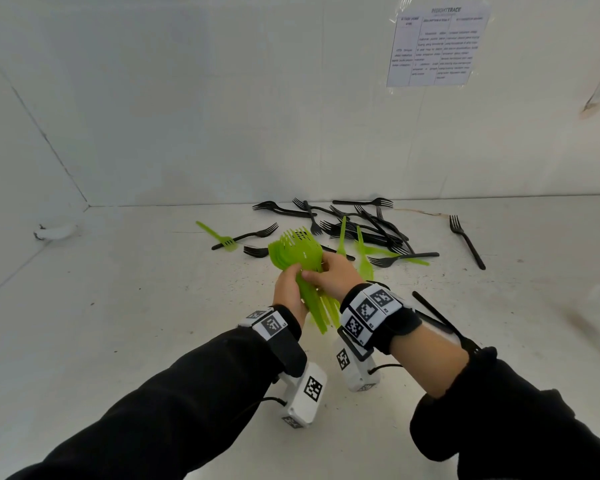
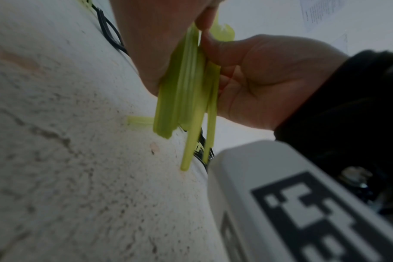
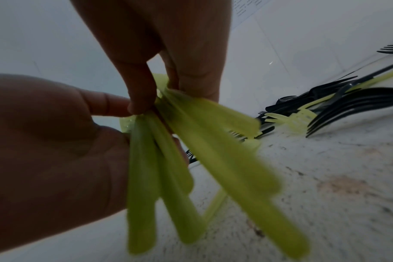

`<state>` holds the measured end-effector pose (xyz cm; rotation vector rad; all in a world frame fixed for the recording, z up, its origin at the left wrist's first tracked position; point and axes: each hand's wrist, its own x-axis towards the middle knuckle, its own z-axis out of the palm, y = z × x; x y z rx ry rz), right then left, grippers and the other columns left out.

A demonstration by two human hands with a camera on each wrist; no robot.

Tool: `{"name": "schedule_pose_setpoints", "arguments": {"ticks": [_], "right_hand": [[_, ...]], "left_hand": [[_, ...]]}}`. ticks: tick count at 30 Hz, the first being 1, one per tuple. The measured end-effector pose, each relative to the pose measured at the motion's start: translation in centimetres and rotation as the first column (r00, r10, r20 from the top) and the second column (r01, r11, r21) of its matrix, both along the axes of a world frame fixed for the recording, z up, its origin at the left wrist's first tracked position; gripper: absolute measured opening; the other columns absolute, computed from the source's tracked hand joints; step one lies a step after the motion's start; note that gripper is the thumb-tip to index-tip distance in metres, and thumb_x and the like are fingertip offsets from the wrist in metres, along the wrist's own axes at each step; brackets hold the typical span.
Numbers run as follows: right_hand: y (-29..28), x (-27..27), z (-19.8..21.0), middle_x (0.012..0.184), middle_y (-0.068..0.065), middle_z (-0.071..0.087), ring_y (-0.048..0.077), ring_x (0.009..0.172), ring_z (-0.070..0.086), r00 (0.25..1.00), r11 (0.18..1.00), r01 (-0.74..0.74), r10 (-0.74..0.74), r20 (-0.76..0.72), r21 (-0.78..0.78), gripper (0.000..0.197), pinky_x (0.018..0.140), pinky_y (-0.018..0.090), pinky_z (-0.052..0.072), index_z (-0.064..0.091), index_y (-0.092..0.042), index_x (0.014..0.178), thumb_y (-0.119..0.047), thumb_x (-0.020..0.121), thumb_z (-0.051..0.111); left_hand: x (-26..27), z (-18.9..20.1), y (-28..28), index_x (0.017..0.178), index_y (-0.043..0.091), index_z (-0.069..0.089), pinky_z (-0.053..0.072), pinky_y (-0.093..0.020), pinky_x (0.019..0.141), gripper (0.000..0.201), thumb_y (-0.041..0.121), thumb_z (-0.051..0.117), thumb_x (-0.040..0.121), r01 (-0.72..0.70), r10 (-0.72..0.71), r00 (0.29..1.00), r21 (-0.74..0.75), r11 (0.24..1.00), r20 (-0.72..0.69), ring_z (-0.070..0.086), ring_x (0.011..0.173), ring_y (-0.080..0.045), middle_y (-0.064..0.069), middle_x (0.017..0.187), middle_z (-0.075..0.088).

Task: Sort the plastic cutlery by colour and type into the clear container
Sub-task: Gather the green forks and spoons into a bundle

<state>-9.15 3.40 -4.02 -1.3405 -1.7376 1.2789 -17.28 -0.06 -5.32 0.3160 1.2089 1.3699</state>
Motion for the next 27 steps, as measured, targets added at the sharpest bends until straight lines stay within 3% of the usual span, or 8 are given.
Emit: {"name": "schedule_pose_setpoints", "arguments": {"ticks": [5, 8, 11, 13, 17, 20, 24, 27], "right_hand": [[-0.1, 0.0, -0.3, 0.073, 0.001, 0.059, 0.016, 0.064, 0.056, 0.998, 0.998, 0.056, -0.056, 0.009, 0.008, 0.011, 0.057, 0.024, 0.049, 0.061, -0.007, 0.096, -0.011, 0.085, 0.064], [-0.2, 0.1, -0.3, 0.073, 0.002, 0.058, 0.014, 0.062, 0.055, 0.997, 0.997, 0.074, -0.074, 0.016, 0.018, 0.007, 0.056, 0.023, 0.047, 0.056, -0.01, 0.09, -0.009, 0.086, 0.062], [-0.2, 0.3, -0.4, 0.073, -0.001, 0.057, 0.015, 0.066, 0.055, 0.996, 0.996, 0.083, -0.084, 0.026, 0.033, 0.015, 0.062, 0.027, 0.048, 0.052, -0.018, 0.078, -0.009, 0.088, 0.059], [-0.2, 0.4, -0.5, 0.077, 0.001, 0.059, 0.016, 0.068, 0.056, 0.996, 0.996, 0.081, -0.083, 0.037, 0.042, 0.018, 0.065, 0.029, 0.048, 0.052, -0.021, 0.076, -0.01, 0.088, 0.058], [-0.3, 0.4, -0.7, 0.08, 0.005, 0.06, 0.018, 0.071, 0.056, 0.996, 0.997, 0.028, -0.035, 0.088, 0.077, 0.003, 0.067, 0.031, 0.048, 0.058, -0.012, 0.087, -0.009, 0.087, 0.059], [0.0, 0.6, -0.7, 0.076, 0.004, 0.06, 0.018, 0.069, 0.056, 0.992, 0.997, 0.037, -0.045, 0.117, 0.069, 0.001, 0.071, 0.036, 0.05, 0.06, -0.011, 0.086, -0.011, 0.087, 0.059], [0.3, 0.8, -0.3, 0.069, -0.002, 0.054, 0.013, 0.061, 0.052, 0.998, 0.998, 0.051, -0.05, 0.044, -0.036, 0.005, 0.056, 0.026, 0.046, 0.057, -0.014, 0.087, -0.009, 0.086, 0.055], [0.5, 1.2, 0.3, 0.071, -0.001, 0.049, 0.012, 0.06, 0.048, 0.996, 0.993, 0.06, -0.066, -0.061, -0.105, 0.01, 0.054, 0.022, 0.042, 0.055, -0.014, 0.088, -0.005, 0.088, 0.05]], "left_hand": [[-0.2, -0.1, -0.3, 0.126, 0.01, 0.054, 0.049, -0.031, 0.064, 0.035, 0.026, 0.045, 0.096, -0.034, 0.034, 0.999, -0.003, 0.999, 0.008, 0.063, 0.088, -0.021, -0.015, 0.12, 0.062], [-0.4, -0.2, -0.2, 0.123, 0.008, 0.055, 0.048, -0.03, 0.059, 0.033, 0.024, 0.045, 0.096, -0.036, 0.036, 0.999, 0.004, 0.999, 0.039, 0.062, 0.073, -0.019, -0.012, 0.098, 0.063], [-0.4, -0.3, 0.0, 0.103, 0.011, 0.057, 0.046, -0.027, 0.053, 0.017, 0.023, 0.046, 0.097, -0.035, 0.036, 0.996, -0.007, 0.999, 0.086, 0.061, 0.06, -0.017, -0.006, 0.078, 0.056], [-0.4, -0.6, 0.2, 0.103, 0.011, 0.055, 0.045, -0.029, 0.055, 0.016, 0.023, 0.046, 0.097, -0.03, 0.03, 0.997, -0.003, 1.0, 0.074, 0.059, 0.064, -0.019, -0.006, 0.079, 0.055], [0.0, -1.2, 0.6, 0.102, 0.014, 0.053, 0.045, -0.033, 0.061, 0.02, 0.024, 0.036, 0.102, 0.011, -0.011, 1.0, 0.034, 0.999, 0.009, 0.057, 0.076, -0.019, -0.007, 0.091, 0.058], [0.4, -1.1, 0.5, 0.114, 0.012, 0.049, 0.045, -0.034, 0.062, 0.023, 0.024, 0.034, 0.102, 0.043, -0.043, 0.999, 0.053, 0.998, -0.008, 0.058, 0.08, -0.019, -0.008, 0.096, 0.059], [0.8, -1.0, 0.7, 0.112, 0.011, 0.049, 0.047, -0.035, 0.065, 0.021, 0.023, 0.036, 0.102, 0.031, -0.031, 0.999, 0.042, 0.999, -0.018, 0.057, 0.082, -0.02, -0.009, 0.096, 0.057], [1.0, -1.0, 1.1, 0.107, 0.009, 0.048, 0.045, -0.035, 0.067, 0.018, 0.022, 0.038, 0.101, -0.006, 0.008, 0.999, 0.034, 0.999, -0.048, 0.051, 0.076, -0.019, -0.007, 0.089, 0.051]]}}
